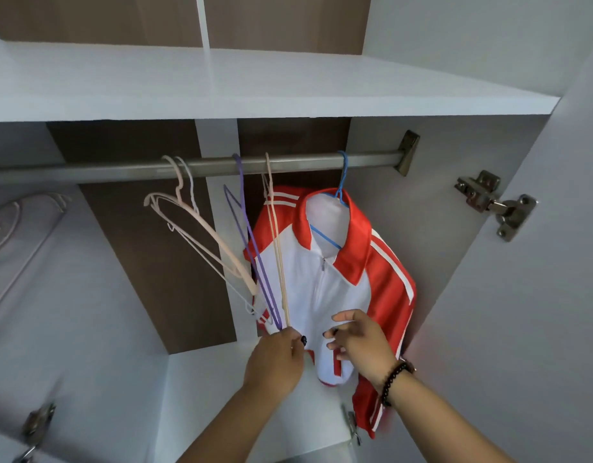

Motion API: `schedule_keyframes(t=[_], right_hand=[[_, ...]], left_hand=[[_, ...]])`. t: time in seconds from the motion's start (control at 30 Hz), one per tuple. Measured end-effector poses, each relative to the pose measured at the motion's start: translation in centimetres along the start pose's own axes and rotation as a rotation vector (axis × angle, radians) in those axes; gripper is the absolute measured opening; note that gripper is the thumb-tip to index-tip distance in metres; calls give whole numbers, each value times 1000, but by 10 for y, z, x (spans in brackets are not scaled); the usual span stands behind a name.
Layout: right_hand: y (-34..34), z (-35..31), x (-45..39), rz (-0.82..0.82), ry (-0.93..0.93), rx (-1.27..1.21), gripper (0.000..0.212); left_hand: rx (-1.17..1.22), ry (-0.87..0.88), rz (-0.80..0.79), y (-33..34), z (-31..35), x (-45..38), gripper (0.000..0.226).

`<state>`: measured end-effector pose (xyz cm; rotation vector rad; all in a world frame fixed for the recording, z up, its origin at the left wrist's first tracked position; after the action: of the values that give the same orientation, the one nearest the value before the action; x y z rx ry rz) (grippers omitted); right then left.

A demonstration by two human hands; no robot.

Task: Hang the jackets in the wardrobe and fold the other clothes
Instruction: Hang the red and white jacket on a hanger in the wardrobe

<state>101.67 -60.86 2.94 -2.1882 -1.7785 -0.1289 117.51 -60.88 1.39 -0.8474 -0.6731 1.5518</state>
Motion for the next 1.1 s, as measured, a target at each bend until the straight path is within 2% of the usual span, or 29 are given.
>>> schedule_keyframes(t=[0.13, 0.23, 0.4, 0.57, 0.87, 1.1], right_hand=[[-27, 8, 16, 103, -214, 315, 26], [-40, 25, 33, 100, -282, 461, 26], [-55, 61, 65, 58, -363, 688, 40], [-72, 98, 98, 30, -265, 724, 40], [-105, 132, 164, 214, -146, 737, 39], [-95, 141, 244, 332, -75, 792, 36]], left_hand=[[19, 35, -3, -2, 14, 17, 21], [-5, 55, -23, 1, 19, 36, 22], [-57, 100, -128, 11, 24, 73, 28], [-91, 182, -250, 22, 32, 110, 27], [37, 271, -416, 39, 34, 162, 24], [134, 438, -508, 22, 44, 215, 25]])
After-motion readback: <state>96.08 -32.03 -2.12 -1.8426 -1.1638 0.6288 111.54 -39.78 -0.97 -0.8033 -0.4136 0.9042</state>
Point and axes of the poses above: each hand's wrist, its own x-axis away from the middle knuckle, its own y-axis out of the palm, z = x × y, the point moved 8 cm from there along -x, towards the middle knuckle, and after that the axes turned 10 degrees about z, right-handed, at the moved point
